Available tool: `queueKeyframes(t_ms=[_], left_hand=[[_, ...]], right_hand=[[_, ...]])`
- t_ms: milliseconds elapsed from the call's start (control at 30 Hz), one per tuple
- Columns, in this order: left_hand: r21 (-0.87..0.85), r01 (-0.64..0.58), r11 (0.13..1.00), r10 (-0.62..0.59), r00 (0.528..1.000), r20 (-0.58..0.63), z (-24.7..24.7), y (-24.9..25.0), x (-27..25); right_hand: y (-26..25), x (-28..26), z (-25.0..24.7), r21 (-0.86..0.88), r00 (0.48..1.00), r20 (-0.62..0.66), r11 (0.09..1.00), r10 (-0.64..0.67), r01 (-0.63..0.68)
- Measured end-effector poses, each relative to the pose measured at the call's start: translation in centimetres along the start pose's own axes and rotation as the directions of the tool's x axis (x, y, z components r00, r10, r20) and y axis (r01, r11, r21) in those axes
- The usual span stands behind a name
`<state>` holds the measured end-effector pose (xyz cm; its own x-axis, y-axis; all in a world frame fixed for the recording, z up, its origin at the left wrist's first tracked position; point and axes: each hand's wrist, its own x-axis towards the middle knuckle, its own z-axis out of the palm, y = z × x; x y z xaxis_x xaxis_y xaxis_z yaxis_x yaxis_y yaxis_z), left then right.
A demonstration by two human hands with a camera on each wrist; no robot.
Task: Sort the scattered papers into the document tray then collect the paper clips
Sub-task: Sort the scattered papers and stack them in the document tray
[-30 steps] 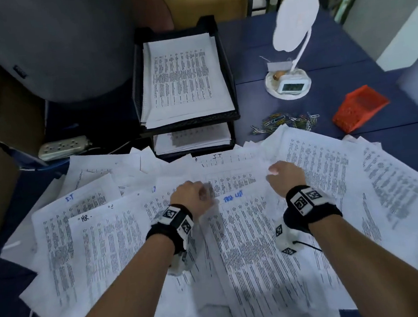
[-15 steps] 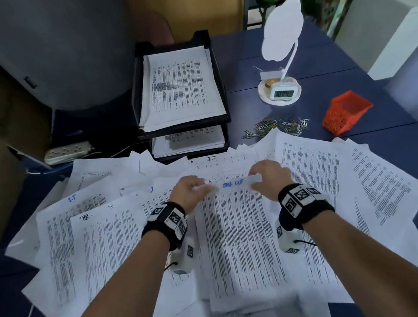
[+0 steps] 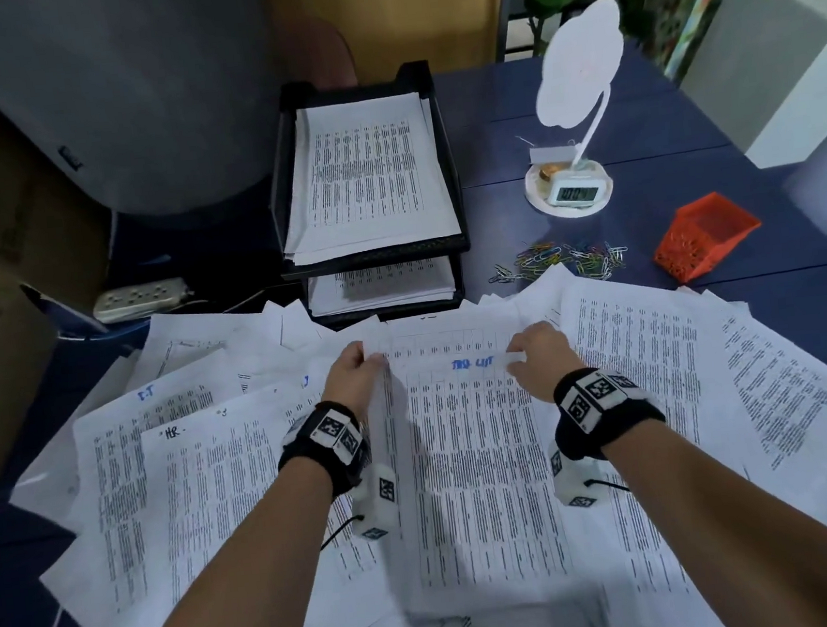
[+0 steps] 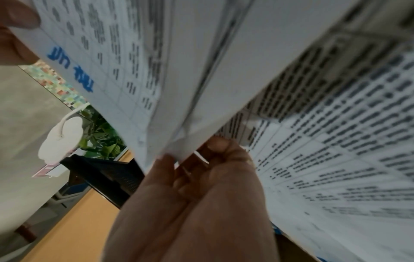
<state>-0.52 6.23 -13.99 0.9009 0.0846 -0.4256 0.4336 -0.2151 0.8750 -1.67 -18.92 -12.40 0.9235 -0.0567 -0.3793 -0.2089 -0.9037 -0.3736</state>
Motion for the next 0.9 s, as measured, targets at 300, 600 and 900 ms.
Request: queueKeyframes(t_ms=[300, 600, 900], left_hand=[[0.094, -0.051, 0.994, 0.041, 0.993, 0.111, -1.3, -0.3, -1.4], [-0.318, -0.182, 0.931, 0.171, 0.983, -0.06, -4.3, 3.2, -1.9], [-0.145, -0.578, 0.803, 0.522, 0.799, -0.297, -4.5, 7.9, -4.7]], right_hand=[[-2.1, 1.3, -0.9, 0.425, 0.979, -0.195, 0.894, -0.065, 0.144], [-3.7, -1.1, -2.0, 0.826, 0.999, -0.016, 0.563, -0.037, 0.034], [-9.1, -3.5, -6.5, 0.769, 0.89, -0.455, 0.492, -0.028, 0.409]])
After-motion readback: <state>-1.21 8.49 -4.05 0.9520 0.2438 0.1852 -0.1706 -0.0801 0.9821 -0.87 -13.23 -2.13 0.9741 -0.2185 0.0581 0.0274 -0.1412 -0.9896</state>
